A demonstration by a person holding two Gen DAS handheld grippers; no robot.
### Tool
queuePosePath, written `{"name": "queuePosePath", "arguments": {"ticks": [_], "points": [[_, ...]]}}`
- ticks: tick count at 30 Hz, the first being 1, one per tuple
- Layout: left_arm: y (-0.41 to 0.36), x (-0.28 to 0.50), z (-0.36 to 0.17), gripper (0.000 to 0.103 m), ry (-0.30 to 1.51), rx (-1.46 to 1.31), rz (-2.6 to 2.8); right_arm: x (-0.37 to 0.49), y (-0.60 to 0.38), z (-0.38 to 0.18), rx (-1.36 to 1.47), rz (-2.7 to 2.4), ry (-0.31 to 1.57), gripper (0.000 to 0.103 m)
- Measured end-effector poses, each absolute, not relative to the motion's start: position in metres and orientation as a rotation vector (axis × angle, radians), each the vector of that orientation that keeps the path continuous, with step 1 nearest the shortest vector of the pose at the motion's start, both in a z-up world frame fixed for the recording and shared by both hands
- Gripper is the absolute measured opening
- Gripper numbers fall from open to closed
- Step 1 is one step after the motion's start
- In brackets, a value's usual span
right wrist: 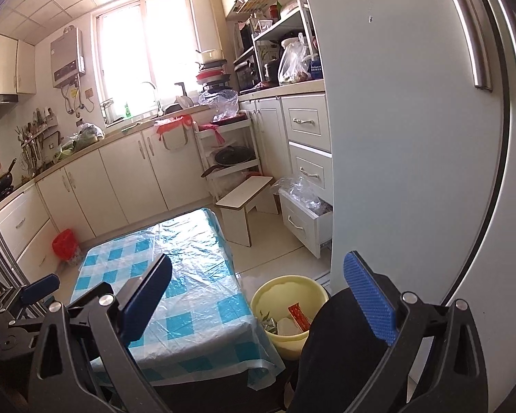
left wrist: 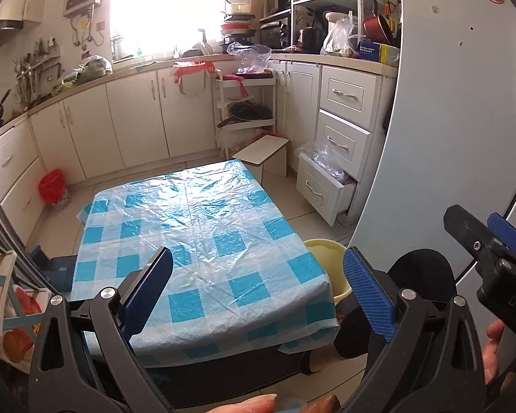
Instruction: Collect trash
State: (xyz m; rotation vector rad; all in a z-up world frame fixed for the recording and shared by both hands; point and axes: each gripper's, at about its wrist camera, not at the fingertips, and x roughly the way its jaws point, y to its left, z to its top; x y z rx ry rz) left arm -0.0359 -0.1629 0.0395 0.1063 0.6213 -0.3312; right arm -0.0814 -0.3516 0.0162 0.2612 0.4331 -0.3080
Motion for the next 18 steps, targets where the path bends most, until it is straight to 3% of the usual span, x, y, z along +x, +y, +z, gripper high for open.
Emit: {"name": "queuePosePath", "arguments": {"ticks": [18], "points": [[-0.132,-0.063,0.050,0.095,0.608,0.103,-0.241,-0.094,-0.318,0.023,0.185,-0.275,0.381,0.096]]}}
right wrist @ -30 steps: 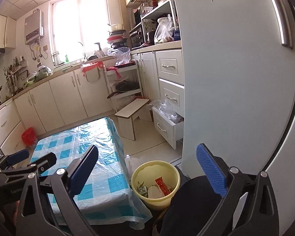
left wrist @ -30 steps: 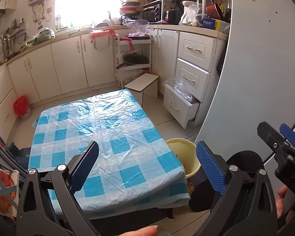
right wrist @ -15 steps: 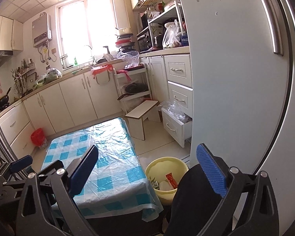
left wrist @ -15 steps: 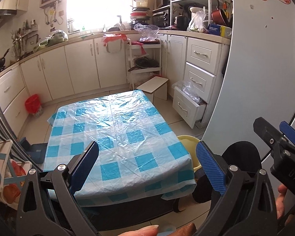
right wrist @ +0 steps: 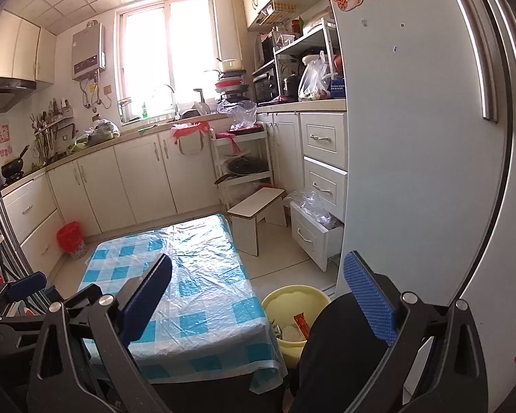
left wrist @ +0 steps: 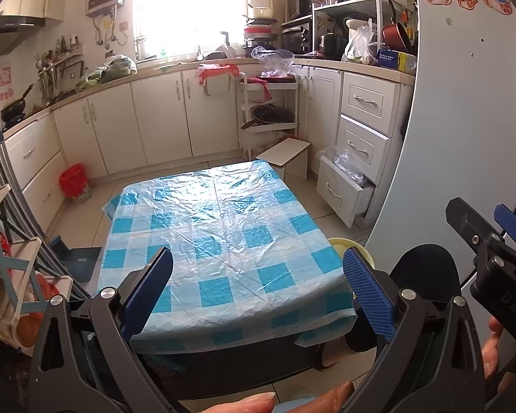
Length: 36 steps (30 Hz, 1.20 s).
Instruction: Collect trash
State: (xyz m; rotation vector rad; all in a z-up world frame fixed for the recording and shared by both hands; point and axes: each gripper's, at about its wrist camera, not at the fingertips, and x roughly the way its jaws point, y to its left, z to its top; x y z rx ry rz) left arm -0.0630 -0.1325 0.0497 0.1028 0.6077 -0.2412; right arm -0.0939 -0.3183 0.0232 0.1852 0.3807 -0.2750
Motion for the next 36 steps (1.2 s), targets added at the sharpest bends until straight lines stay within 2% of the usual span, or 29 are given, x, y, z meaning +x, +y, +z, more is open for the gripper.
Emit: {"name": "queuePosePath", "arguments": {"ticks": [36], "points": [[-0.1412,-0.0689,0.0501,0.095,0.626,0.161,-0.181,-0.1003,-0.3212,0.0211,0.190,-0.265,0.396,0.096]]}}
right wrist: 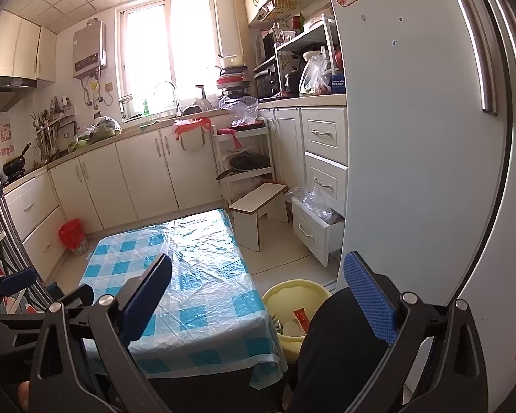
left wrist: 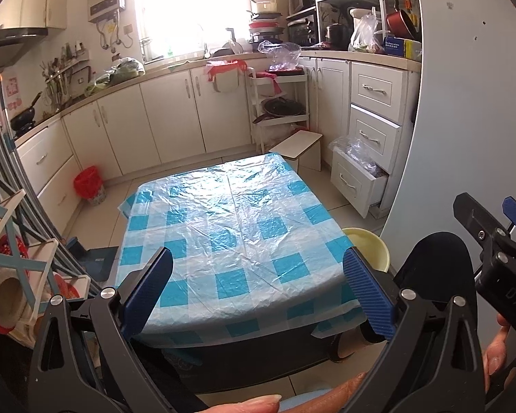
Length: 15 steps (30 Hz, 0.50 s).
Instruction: Collect trash
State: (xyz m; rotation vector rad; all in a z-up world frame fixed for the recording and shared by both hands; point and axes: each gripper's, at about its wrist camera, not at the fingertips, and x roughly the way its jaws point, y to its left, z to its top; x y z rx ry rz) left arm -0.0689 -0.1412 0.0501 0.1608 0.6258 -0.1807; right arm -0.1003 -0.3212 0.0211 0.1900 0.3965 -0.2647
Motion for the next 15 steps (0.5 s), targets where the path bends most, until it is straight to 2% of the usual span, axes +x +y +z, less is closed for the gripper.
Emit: {"name": "queuePosePath", "arguments": {"ticks": [15], "points": [[-0.1417,-0.0734,0.0520,0.095,0.618,0.161,-0.190,-0.1014,-0.3187,0.0209,0.192,-0.261,0.398,0.096]]}}
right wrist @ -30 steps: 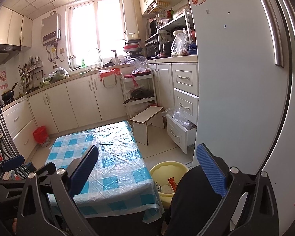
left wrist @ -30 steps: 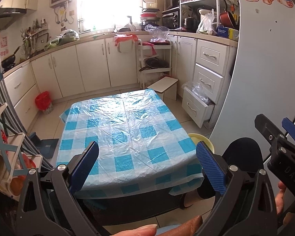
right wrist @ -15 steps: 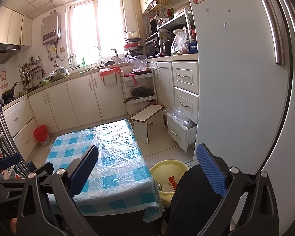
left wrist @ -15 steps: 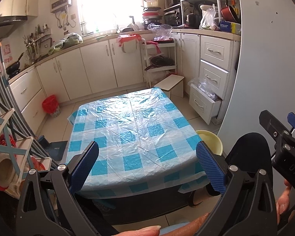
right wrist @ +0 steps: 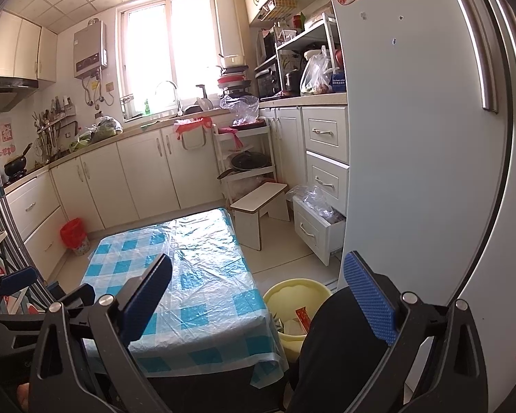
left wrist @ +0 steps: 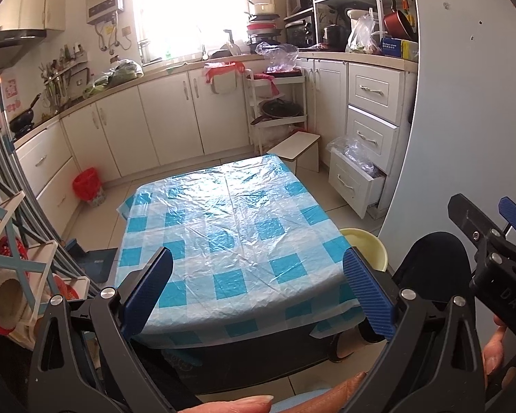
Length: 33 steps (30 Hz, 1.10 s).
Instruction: Collect trash
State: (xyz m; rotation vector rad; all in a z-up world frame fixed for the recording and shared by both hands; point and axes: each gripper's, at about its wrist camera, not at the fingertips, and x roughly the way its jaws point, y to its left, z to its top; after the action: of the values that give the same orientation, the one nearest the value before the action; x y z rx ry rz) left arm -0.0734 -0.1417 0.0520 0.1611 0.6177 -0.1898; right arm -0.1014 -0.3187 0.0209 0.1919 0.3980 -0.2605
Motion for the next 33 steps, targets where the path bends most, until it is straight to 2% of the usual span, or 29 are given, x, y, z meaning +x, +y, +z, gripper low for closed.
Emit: {"name": "queuePosePath", "arguments": {"ticks": [33], "points": [[-0.129,-0.064,0.052,0.095,0.638,0.094,-0.188,-0.101,-0.314,0.028,0.187,-0.255,0.393,0.096]]}}
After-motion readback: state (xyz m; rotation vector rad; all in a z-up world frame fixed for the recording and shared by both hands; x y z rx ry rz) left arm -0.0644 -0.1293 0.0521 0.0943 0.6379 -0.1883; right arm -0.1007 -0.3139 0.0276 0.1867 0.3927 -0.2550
